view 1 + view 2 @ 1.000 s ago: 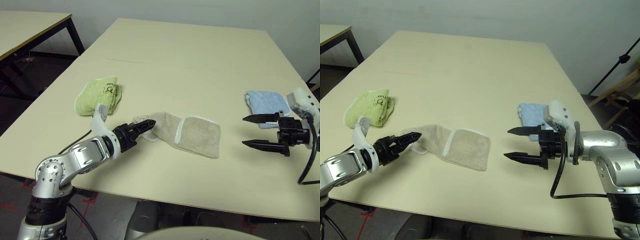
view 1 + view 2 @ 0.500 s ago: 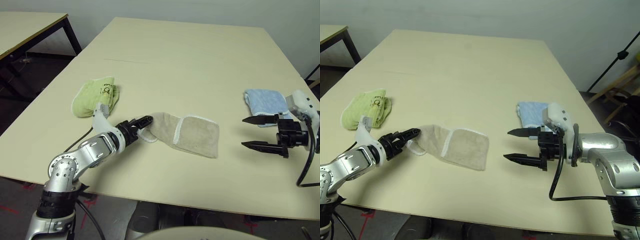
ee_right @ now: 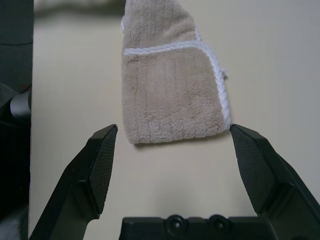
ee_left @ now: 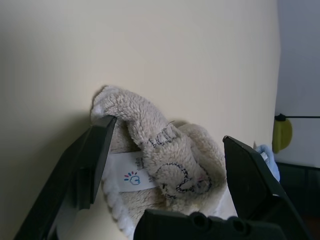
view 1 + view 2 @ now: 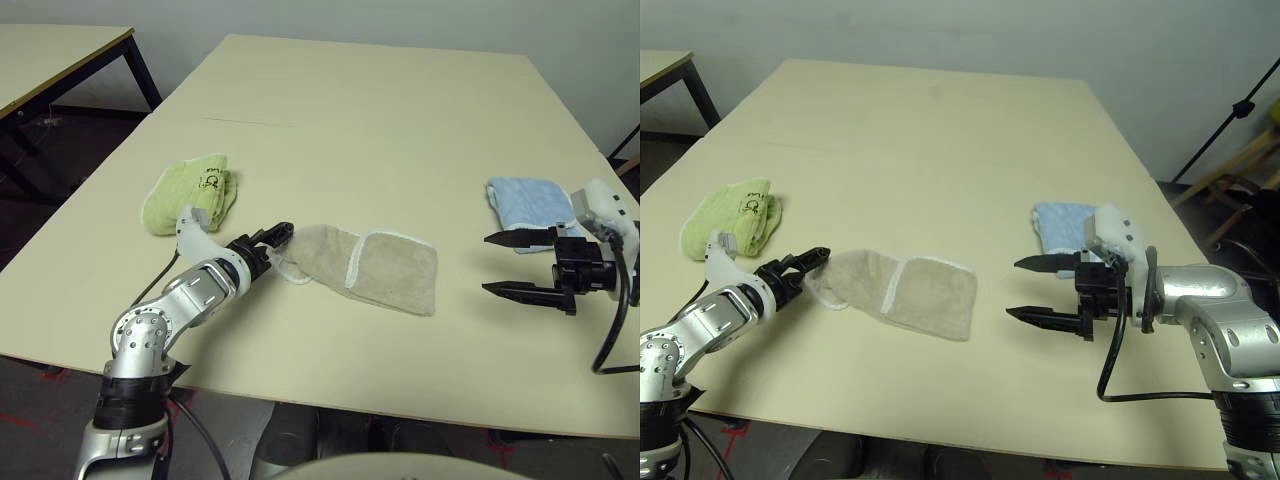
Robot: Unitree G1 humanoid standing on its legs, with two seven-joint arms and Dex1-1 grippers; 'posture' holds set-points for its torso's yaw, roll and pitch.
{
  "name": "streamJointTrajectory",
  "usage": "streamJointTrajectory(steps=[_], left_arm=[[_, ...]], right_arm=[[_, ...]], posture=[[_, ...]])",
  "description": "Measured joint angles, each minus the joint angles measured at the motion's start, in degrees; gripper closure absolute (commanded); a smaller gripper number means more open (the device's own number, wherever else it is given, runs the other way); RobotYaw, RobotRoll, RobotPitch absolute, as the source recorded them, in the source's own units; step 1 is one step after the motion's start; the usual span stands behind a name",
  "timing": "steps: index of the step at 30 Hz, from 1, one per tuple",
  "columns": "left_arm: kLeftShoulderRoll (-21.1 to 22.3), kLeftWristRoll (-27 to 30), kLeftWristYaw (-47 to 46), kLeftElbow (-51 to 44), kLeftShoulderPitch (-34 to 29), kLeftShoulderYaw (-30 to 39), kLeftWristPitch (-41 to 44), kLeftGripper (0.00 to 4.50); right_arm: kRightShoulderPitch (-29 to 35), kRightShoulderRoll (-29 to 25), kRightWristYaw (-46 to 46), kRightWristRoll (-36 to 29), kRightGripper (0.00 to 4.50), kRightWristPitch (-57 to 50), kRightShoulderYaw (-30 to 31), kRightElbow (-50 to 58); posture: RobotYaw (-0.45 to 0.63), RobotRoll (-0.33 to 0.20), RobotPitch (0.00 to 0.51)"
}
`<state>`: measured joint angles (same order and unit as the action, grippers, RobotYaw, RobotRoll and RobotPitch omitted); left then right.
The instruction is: Fold the towel and set it aside.
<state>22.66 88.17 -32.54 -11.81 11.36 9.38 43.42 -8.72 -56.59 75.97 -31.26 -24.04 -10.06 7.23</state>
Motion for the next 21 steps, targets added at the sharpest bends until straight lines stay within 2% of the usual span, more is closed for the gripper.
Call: streamJointTrajectory(steps=[3,10,14,21], left_arm=[[-2.85,1.67,-0.49,0.46,0.29,0.13,0.54,0.63],[-3.62,8.01,-3.26,-1.26,-0.35,0.53,1.93,3.03],[-2.79,8.22,-3.57,-1.61,-0.81,1.00,1.82,4.49],[-2.11,1.36,1.47,-4.99,0.57,3.07,-1.88,4.49]], right_arm=[[0.04,0.02,0.20,0.33,0.00,0.69,0.01,-0.69],[1.11,-0.02,0.23,0.64,0.00,1.04,0.00,-0.97],[1.21,-0.02,0.20,0.69,0.00,1.43,-0.01,-1.07],[1.23,-0.41,0.30,0.97,0.00,2.66,-0.08,-3.29]], posture=[[0.11,0.000,0.080],[0.11,0.000,0.082],[0.11,0.000,0.085],[0.11,0.000,0.085]])
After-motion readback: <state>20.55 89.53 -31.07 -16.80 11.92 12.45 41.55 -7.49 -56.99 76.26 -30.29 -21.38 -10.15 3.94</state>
